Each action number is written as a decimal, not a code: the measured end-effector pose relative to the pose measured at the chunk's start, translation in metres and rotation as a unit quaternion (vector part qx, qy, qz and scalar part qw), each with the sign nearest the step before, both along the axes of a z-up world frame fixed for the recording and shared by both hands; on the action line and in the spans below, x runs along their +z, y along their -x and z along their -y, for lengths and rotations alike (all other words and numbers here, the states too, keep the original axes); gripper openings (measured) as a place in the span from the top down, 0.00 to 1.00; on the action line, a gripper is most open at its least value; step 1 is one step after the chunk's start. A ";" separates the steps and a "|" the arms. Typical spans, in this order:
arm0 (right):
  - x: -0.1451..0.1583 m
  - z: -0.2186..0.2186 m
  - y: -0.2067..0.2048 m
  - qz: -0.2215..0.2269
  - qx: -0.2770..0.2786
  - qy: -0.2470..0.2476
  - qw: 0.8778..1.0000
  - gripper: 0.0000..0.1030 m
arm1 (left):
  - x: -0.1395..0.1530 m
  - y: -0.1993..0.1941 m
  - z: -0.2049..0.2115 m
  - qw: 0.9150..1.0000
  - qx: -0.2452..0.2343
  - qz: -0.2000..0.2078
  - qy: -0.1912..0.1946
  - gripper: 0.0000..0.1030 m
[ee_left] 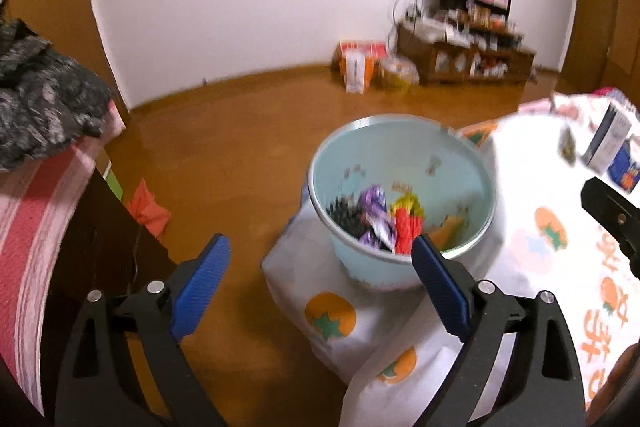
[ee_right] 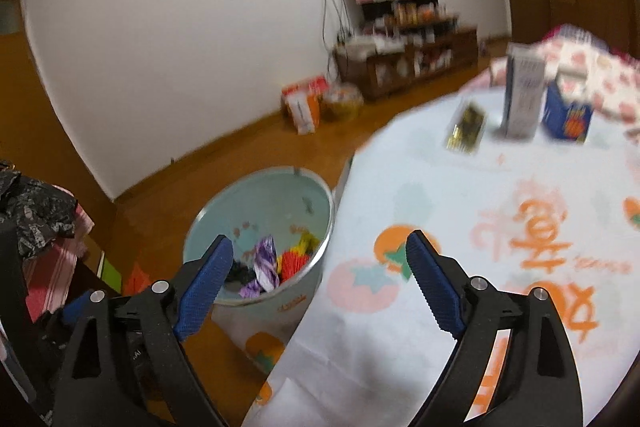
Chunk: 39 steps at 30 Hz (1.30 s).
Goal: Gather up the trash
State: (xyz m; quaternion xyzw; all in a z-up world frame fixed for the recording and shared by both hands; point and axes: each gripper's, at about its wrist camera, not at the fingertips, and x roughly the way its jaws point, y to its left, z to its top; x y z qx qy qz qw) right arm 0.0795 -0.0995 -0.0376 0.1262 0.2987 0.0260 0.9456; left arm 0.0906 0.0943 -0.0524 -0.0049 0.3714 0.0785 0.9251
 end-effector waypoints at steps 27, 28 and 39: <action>0.060 0.003 0.056 0.145 -0.028 0.021 0.989 0.11 | 0.069 0.042 0.010 0.992 -0.010 0.121 -0.025 0.06; 0.060 0.003 0.057 0.146 -0.028 0.021 0.989 0.11 | 0.069 0.043 0.011 0.992 -0.011 0.121 -0.026 0.06; 0.061 0.002 0.059 0.149 -0.027 0.024 0.988 0.11 | 0.070 0.048 0.011 0.992 -0.009 0.126 -0.027 0.06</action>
